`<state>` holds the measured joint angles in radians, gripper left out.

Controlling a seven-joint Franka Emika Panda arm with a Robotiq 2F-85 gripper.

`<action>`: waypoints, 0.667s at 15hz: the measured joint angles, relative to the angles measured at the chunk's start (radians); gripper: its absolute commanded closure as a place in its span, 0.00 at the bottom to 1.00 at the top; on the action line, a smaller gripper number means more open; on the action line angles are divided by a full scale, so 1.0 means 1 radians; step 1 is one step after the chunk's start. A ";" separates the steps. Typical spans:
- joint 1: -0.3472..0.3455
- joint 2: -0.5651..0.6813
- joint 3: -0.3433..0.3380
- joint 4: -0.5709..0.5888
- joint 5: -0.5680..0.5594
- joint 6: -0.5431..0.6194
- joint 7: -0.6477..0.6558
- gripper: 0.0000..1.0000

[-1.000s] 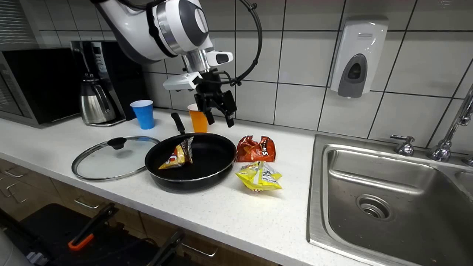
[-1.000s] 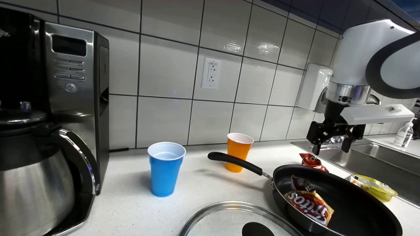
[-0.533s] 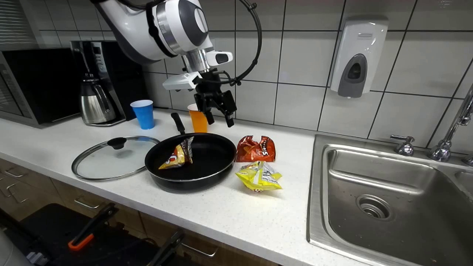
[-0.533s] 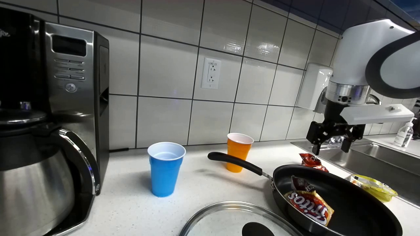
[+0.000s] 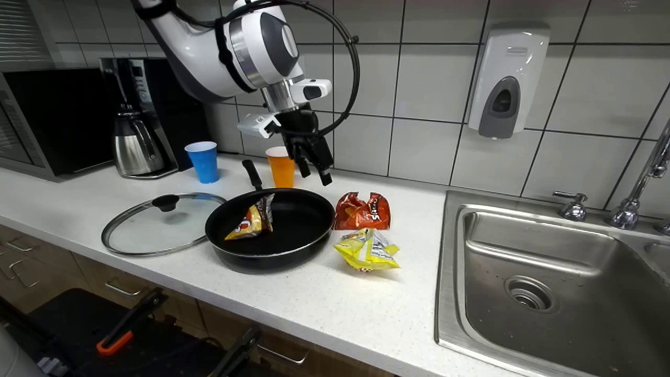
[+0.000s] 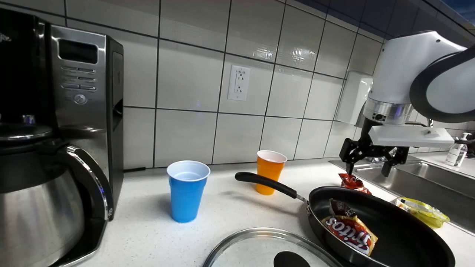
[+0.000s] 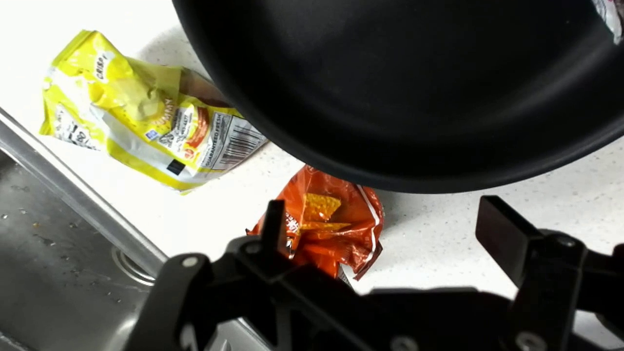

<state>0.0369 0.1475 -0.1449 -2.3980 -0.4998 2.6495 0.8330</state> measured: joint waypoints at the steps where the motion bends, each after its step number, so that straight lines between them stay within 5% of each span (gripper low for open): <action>1: 0.000 0.014 -0.006 0.008 0.000 0.011 0.019 0.00; 10: -0.001 0.151 -0.077 0.106 0.035 0.017 0.030 0.00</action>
<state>0.0355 0.2980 -0.2219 -2.2916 -0.4644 2.6669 0.8630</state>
